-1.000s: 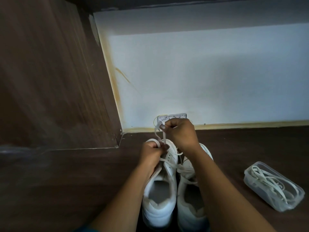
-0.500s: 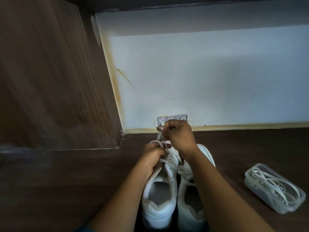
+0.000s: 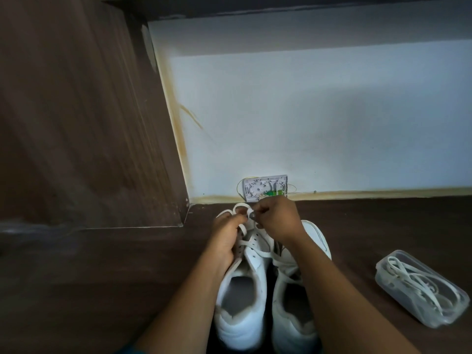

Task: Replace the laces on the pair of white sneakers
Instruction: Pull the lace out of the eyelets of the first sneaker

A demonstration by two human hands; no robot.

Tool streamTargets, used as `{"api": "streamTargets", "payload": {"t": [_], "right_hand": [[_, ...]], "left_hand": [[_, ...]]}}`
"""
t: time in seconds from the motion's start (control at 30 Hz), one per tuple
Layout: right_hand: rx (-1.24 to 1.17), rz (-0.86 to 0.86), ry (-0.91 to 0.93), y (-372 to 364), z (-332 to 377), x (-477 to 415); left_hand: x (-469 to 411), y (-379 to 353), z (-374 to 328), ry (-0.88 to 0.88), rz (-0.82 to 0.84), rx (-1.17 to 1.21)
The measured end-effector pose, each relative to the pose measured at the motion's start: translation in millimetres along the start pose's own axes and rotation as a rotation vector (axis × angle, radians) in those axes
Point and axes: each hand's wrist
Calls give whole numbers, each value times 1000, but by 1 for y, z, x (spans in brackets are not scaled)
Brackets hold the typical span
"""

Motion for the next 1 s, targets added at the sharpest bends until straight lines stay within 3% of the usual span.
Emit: {"api": "streamTargets", "payload": {"t": [0.1,0.3,0.47,0.57,0.77,1.0], "right_hand": [[-98,-26,-25,-5,5,3],[283,73,-68,-9,0,4],[-102,115,-380,-7,-3,2],[-179,76,-434,-2,-6,1],[321,147,-368,5,-15,-3],[326,179,-344,12,-12,1]], "left_hand": [[4,1,-3,-1,63,-103],[1,-1,16,-39,80,-429],[-11,-3,24,-51,-12,-489],[-11,-5,26,-85,-21,-569],[-20,-2,32,-88,-117,-626],[-13,2,23,-92,-207,-461]]}}
Point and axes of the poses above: each hand's wrist, its own x-axis away from the middle knuckle, its own y-axis out of the back of the hand, z = x × y, and after that the axes turned 1 degree about z, right-handed
